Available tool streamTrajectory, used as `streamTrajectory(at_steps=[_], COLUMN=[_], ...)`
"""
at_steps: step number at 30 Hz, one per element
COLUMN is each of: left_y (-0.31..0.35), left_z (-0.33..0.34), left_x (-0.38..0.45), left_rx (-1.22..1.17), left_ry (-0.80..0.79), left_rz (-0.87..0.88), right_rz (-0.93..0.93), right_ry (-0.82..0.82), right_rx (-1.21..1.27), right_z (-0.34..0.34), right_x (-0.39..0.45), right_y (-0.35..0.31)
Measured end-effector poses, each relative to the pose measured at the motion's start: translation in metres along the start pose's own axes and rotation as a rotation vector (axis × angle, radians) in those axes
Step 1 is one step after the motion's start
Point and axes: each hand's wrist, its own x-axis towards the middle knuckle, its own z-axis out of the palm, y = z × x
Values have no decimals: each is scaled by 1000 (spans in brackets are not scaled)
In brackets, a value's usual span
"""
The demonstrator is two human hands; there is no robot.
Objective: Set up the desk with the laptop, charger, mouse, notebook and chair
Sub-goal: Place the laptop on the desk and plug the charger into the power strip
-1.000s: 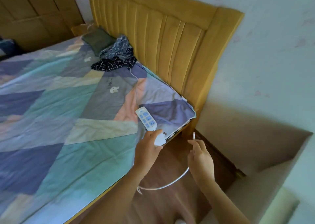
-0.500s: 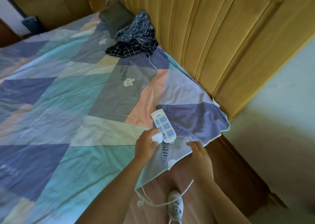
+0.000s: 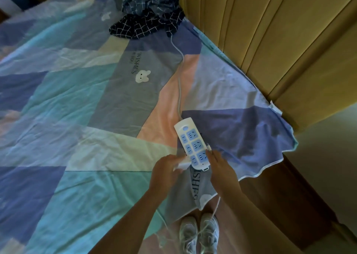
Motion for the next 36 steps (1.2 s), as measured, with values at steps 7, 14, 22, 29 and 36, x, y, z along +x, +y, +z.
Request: streamTrajectory(at_steps=[7,14,22,29,36], left_y=[-5,-2,20,35,37], left_z=[2,11,23,38,43], left_x=[6,13,21,29,25], left_rx=[25,285,664,913,1033], left_ry=[-50,-70,-59,-79,-66], left_rz=[61,222,344,309,331], right_rz=[17,13,-3,-18,-22], right_ry=[31,69,76,58,73], right_rx=[18,11,-69,-94,-66], right_z=[12,27,24,27,28], right_x=[16,17,18,19,19], right_y=[0,3,-4,-5,-6])
